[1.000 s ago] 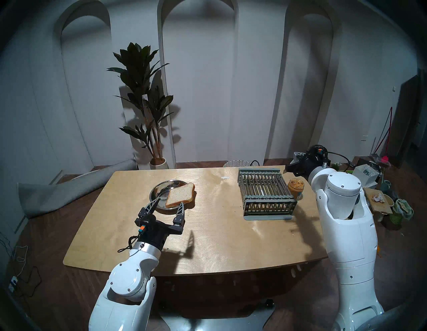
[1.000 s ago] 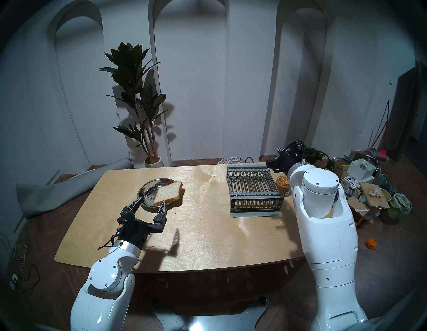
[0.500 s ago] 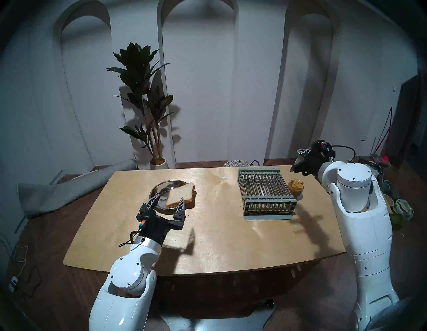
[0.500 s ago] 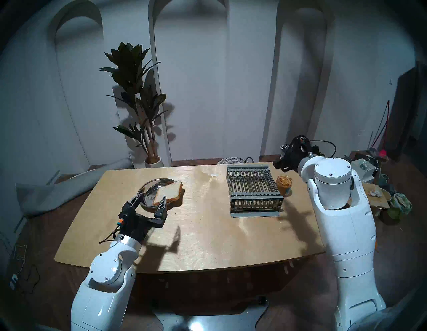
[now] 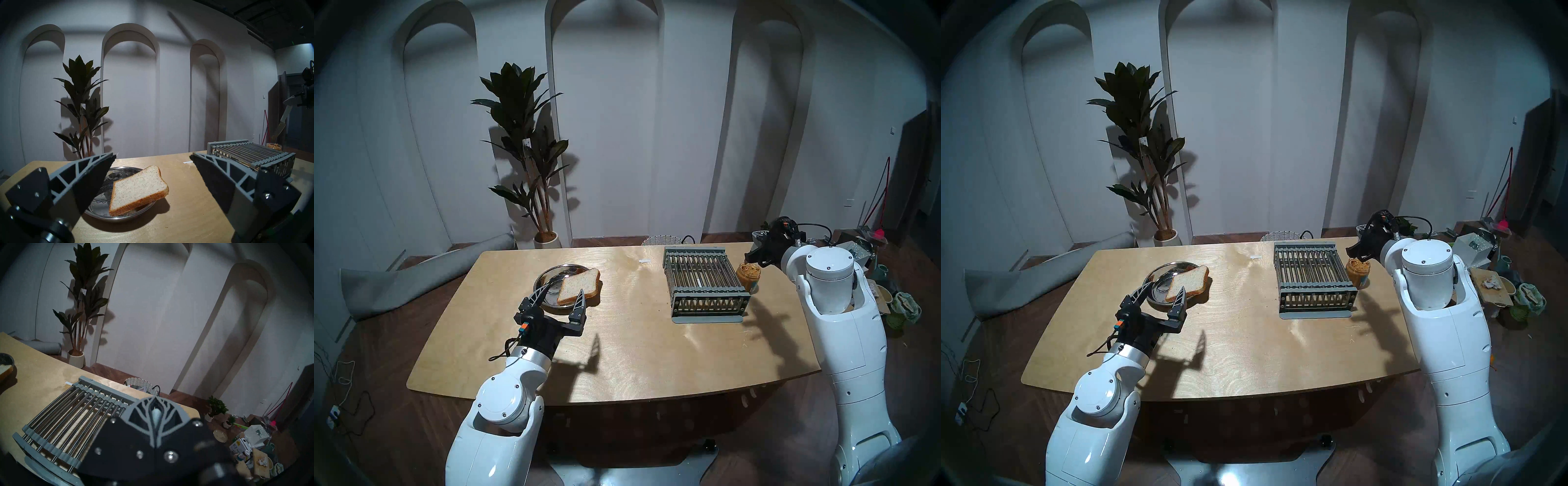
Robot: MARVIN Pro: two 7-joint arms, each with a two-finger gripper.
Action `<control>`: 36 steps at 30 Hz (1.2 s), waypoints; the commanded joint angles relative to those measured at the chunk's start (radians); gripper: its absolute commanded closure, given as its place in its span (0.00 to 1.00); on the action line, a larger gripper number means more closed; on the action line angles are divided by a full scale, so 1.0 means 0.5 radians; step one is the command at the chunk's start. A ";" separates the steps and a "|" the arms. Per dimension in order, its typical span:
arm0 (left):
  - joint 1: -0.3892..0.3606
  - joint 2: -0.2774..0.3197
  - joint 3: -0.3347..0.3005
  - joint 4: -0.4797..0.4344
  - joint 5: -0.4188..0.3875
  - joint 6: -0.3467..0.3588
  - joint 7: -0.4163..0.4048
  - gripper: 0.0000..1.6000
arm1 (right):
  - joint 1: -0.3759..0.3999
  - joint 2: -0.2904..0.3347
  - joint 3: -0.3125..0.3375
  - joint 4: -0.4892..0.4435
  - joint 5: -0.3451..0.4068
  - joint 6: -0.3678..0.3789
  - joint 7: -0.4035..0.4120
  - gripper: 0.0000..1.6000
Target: Spread peanut butter over the slice of bread with the knife
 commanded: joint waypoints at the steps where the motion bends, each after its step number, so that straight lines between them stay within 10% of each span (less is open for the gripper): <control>1: -0.018 -0.009 0.008 -0.037 0.000 0.004 0.006 0.00 | -0.013 -0.030 0.015 -0.006 0.005 -0.028 -0.025 1.00; 36: -0.077 -0.035 0.011 0.030 -0.008 0.022 0.031 0.00 | 0.069 -0.059 -0.109 0.215 -0.039 -0.131 -0.050 1.00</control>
